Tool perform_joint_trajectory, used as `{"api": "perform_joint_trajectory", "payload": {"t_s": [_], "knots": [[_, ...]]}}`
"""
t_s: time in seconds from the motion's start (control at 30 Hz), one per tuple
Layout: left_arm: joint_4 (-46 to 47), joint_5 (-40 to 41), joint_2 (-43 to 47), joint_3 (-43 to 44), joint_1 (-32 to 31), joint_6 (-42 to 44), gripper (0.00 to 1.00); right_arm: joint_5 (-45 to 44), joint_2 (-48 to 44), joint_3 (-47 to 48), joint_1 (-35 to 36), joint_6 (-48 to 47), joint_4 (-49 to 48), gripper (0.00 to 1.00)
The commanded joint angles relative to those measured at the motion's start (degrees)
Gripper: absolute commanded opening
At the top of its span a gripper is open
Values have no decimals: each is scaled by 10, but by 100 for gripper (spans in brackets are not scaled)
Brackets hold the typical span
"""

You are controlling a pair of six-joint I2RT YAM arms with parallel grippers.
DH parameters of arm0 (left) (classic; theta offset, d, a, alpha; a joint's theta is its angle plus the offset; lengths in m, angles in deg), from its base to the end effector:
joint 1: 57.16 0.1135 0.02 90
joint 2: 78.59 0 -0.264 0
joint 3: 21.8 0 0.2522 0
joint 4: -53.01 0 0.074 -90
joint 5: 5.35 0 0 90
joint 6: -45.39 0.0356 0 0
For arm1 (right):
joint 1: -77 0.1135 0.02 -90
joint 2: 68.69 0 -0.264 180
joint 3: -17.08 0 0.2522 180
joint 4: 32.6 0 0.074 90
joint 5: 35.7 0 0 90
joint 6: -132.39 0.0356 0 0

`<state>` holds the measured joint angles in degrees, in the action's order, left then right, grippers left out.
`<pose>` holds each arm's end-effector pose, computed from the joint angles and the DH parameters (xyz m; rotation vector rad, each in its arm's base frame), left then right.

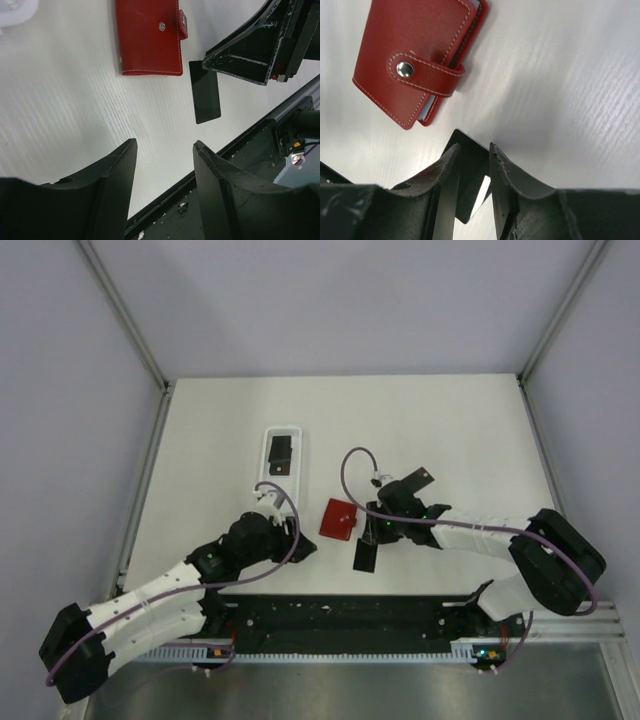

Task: Put the credit cards into the card holder
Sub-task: Move the credit card to the corner of the board.

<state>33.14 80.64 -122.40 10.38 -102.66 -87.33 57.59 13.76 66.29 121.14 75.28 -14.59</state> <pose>0.1173 -0.1229 0.1882 0.1001 2.2796 -0.9466 0.1886 0.1859 0.1515 -0.2785 2.5623 0.6223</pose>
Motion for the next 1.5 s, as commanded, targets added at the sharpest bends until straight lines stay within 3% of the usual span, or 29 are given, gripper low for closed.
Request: {"api": "perform_joint_trajectory", "payload": {"t_s": [0.0, 0.57, 1.27, 1.47], "knots": [[45, 15, -14, 0, -22, -14, 54, -8, -35, -41, 9, 17, 37, 31], [56, 60, -48, 11, -85, -33, 53, 48, -56, -82, 56, 43, -18, 31], [57, 67, -60, 14, -95, -36, 53, 81, -51, -86, 77, 59, -53, 31], [57, 72, -59, 14, -95, -32, 53, 25, -106, -96, 77, 73, -57, 35]]}}
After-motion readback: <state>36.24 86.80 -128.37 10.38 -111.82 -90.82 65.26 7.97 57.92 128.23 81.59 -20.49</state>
